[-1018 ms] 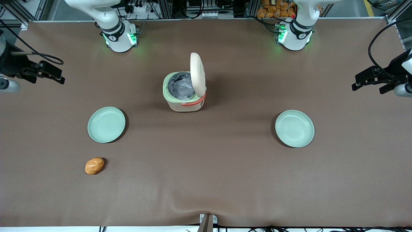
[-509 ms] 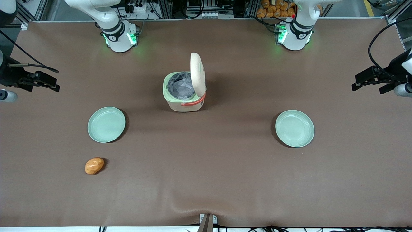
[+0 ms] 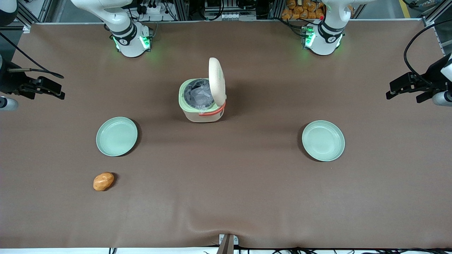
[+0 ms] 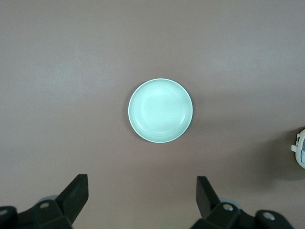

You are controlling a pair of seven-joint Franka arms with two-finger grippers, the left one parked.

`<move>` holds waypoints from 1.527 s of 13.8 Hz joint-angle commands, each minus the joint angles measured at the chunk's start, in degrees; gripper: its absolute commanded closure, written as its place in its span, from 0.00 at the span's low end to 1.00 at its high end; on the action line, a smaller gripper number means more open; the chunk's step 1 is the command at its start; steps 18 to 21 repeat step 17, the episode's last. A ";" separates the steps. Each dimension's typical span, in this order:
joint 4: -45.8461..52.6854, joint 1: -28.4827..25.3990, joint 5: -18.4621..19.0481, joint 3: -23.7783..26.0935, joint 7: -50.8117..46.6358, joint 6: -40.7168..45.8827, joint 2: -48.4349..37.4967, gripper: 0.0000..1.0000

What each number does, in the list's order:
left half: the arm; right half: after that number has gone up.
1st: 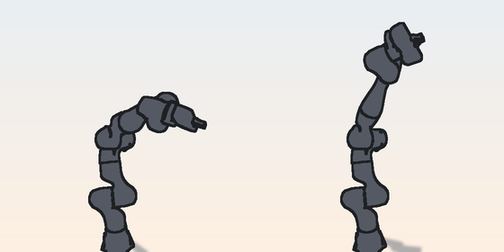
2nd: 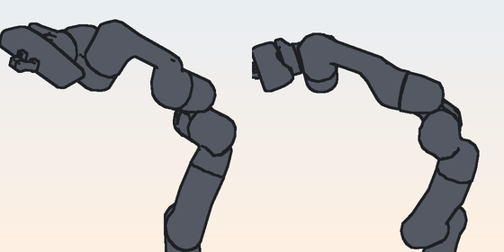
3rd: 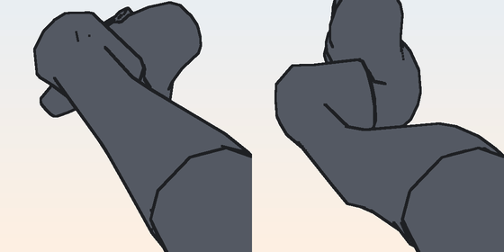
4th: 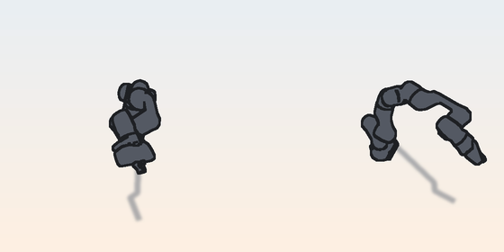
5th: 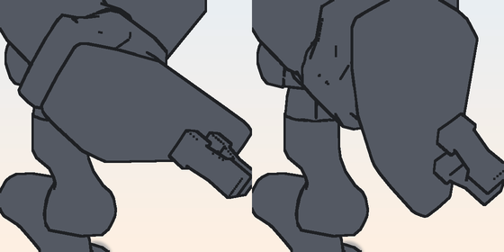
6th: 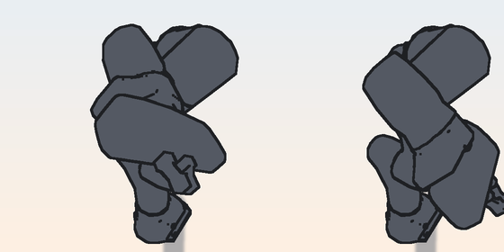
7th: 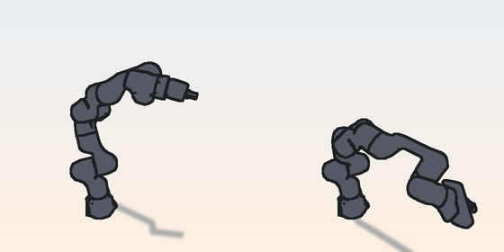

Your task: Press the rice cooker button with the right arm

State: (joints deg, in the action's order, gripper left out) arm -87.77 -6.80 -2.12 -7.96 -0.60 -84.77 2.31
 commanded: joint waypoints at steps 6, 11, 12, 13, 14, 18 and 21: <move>-0.12 -0.40 0.45 0.14 0.42 0.75 -0.99 0.00; -0.03 -0.40 0.71 0.14 0.25 0.75 -1.08 0.00; -0.03 -0.40 0.71 0.14 0.08 0.75 -1.17 0.00; -0.03 -0.40 0.71 0.23 -0.19 0.75 -1.26 0.00; 0.40 -0.40 0.71 0.23 -0.28 1.10 -1.26 0.00; 1.20 -0.40 0.71 0.23 -0.45 3.12 -1.26 0.00; 1.20 -0.40 0.71 0.23 -0.45 3.12 -1.26 0.00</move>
